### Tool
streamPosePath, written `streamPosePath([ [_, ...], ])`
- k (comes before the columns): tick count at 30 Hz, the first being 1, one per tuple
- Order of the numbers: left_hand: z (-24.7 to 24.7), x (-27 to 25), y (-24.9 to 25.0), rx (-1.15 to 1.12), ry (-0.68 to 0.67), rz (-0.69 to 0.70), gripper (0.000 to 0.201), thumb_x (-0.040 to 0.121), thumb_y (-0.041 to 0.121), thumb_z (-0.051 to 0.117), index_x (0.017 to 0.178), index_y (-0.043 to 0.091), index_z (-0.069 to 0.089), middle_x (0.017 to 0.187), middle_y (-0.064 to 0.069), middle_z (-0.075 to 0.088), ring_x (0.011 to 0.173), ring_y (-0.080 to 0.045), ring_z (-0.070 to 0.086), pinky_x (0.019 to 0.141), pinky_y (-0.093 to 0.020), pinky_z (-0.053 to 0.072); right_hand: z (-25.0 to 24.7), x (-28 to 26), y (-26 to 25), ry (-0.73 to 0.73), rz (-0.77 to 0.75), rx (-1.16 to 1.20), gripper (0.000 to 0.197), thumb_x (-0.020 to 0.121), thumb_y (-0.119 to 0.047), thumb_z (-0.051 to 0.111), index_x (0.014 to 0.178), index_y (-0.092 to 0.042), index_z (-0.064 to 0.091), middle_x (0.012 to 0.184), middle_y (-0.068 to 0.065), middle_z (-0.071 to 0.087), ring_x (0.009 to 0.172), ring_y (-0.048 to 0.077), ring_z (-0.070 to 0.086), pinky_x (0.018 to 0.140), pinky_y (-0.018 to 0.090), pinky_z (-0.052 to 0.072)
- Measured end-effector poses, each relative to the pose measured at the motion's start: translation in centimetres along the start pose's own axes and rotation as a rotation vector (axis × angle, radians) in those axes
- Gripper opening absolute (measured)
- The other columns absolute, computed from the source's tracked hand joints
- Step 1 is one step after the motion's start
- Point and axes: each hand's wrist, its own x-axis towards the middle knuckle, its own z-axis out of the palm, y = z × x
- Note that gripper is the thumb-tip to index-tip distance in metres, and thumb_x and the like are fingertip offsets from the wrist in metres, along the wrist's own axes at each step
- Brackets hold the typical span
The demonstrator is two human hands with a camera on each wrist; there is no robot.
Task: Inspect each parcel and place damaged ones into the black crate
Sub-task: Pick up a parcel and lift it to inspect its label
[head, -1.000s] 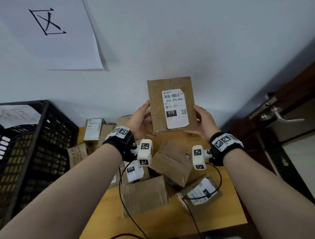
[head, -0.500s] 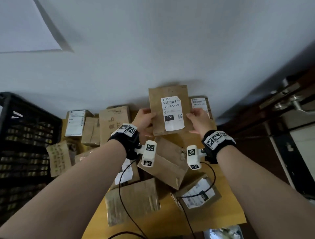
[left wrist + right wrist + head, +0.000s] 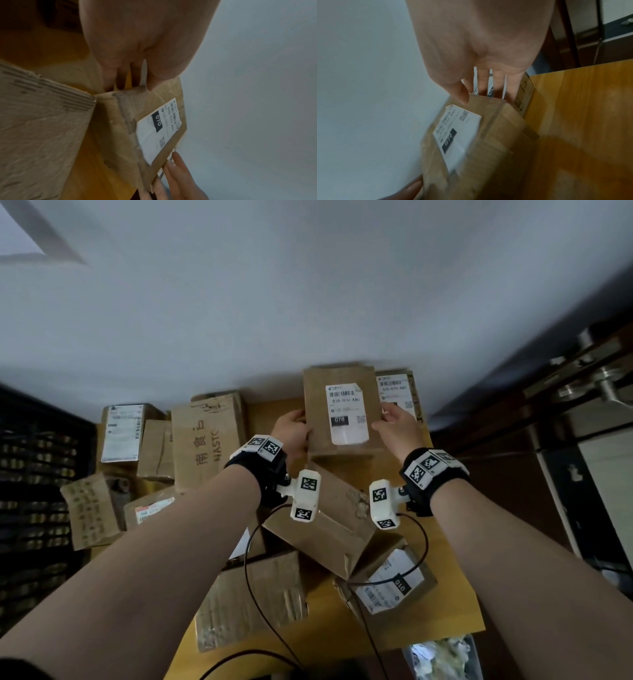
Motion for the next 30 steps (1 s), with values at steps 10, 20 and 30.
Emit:
streamPosePath([
  [10,-0.9,-0.7,-2.2,0.232,0.114,-0.095,0.035,0.106,0.013,0.051,0.135,-0.004,0.06,0.136,-0.021,0.062,0.11,-0.031,0.06,0.091,-0.039,0.049,-0.4,-1.4,1.8,0.089,0.182,-0.074,0.038,0.101,-0.015,0.058,0.137,-0.008,0.05,0.128,0.01,0.059,0.113,0.026,0.06,0.09,0.039,0.053],
  [20,-2.3,-5.1,-4.8,0.39,-0.066,-0.28,0.024,0.108,0.029,0.05,0.1,0.009,0.061,0.114,-0.015,0.062,0.096,-0.029,0.062,0.085,-0.035,0.052,1.8,-5.9,5.0,-0.336,0.592,-0.196,0.054,0.109,-0.052,0.037,0.146,-0.013,0.045,0.119,0.024,0.065,0.089,0.033,0.064,0.071,0.036,0.06],
  [30,-5.6,-11.5,-0.2,0.29,-0.101,-0.079,0.021,0.101,0.03,0.058,0.11,0.012,0.065,0.115,-0.009,0.068,0.104,-0.033,0.067,0.095,-0.053,0.056,-0.3,-10.9,-4.9,-0.111,0.252,-0.429,0.058,0.106,-0.05,0.045,0.148,-0.011,0.049,0.151,0.016,0.052,0.135,0.037,0.052,0.113,0.048,0.044],
])
